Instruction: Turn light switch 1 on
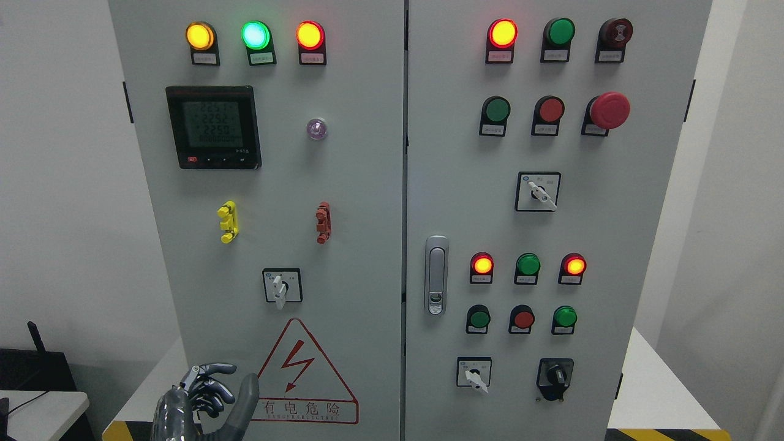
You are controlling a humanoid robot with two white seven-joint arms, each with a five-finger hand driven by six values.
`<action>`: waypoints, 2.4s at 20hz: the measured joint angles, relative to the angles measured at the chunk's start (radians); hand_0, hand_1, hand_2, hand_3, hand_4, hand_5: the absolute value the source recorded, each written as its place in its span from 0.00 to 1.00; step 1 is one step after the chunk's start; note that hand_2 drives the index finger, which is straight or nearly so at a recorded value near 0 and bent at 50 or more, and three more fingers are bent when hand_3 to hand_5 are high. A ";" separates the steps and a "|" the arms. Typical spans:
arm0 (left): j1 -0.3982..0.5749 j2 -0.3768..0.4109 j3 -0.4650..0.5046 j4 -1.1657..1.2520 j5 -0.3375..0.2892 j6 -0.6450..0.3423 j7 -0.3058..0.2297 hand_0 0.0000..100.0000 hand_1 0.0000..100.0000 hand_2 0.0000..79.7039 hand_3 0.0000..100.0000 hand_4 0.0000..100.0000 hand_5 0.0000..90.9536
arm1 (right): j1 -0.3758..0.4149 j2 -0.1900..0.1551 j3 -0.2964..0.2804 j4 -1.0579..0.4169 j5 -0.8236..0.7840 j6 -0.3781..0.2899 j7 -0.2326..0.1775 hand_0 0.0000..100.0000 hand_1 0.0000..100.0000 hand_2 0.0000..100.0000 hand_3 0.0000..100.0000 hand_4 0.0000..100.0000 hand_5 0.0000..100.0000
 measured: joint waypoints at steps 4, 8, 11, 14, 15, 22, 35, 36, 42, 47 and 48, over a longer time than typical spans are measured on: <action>-0.019 -0.003 -0.030 0.000 -0.021 0.027 0.010 0.17 0.51 0.60 0.81 0.84 0.79 | 0.000 0.000 0.000 0.000 0.000 0.000 0.000 0.12 0.39 0.00 0.00 0.00 0.00; -0.032 -0.006 -0.053 -0.001 -0.036 0.055 0.014 0.17 0.52 0.61 0.83 0.85 0.80 | 0.000 0.000 0.000 0.000 0.000 0.000 0.000 0.12 0.39 0.00 0.00 0.00 0.00; -0.042 -0.007 -0.070 -0.001 -0.042 0.078 0.017 0.18 0.53 0.61 0.83 0.85 0.80 | 0.000 0.000 0.000 0.000 0.000 0.000 0.000 0.12 0.39 0.00 0.00 0.00 0.00; -0.058 -0.008 -0.087 0.001 -0.041 0.105 0.031 0.18 0.54 0.61 0.83 0.85 0.81 | 0.000 0.000 0.000 0.000 0.000 0.000 0.000 0.12 0.39 0.00 0.00 0.00 0.00; -0.065 -0.009 -0.092 0.002 -0.038 0.109 0.033 0.18 0.54 0.61 0.83 0.84 0.81 | 0.000 0.000 0.000 0.000 0.000 0.000 0.000 0.12 0.39 0.00 0.00 0.00 0.00; -0.110 -0.012 -0.117 0.015 0.027 0.126 0.070 0.19 0.53 0.61 0.84 0.85 0.82 | 0.000 0.000 0.000 0.000 0.000 0.000 0.000 0.12 0.39 0.00 0.00 0.00 0.00; -0.163 -0.016 -0.146 0.044 0.132 0.198 0.157 0.19 0.54 0.62 0.84 0.85 0.82 | 0.000 0.000 0.000 0.000 0.000 0.000 0.000 0.12 0.39 0.00 0.00 0.00 0.00; -0.167 -0.016 -0.148 0.046 0.135 0.207 0.162 0.19 0.54 0.62 0.85 0.85 0.83 | 0.000 0.000 0.000 0.000 0.000 0.000 0.000 0.12 0.39 0.00 0.00 0.00 0.00; -0.196 -0.018 -0.154 0.053 0.143 0.240 0.200 0.19 0.56 0.61 0.85 0.86 0.83 | 0.000 0.000 0.000 0.000 0.000 0.000 0.000 0.12 0.39 0.00 0.00 0.00 0.00; -0.228 -0.020 -0.159 0.060 0.144 0.267 0.230 0.19 0.61 0.60 0.84 0.86 0.83 | 0.000 0.000 0.000 0.000 0.000 0.000 0.000 0.12 0.39 0.00 0.00 0.00 0.00; -0.232 -0.020 -0.161 0.061 0.145 0.270 0.236 0.19 0.61 0.60 0.84 0.86 0.83 | 0.000 0.000 0.000 0.000 0.000 0.000 0.000 0.12 0.39 0.00 0.00 0.00 0.00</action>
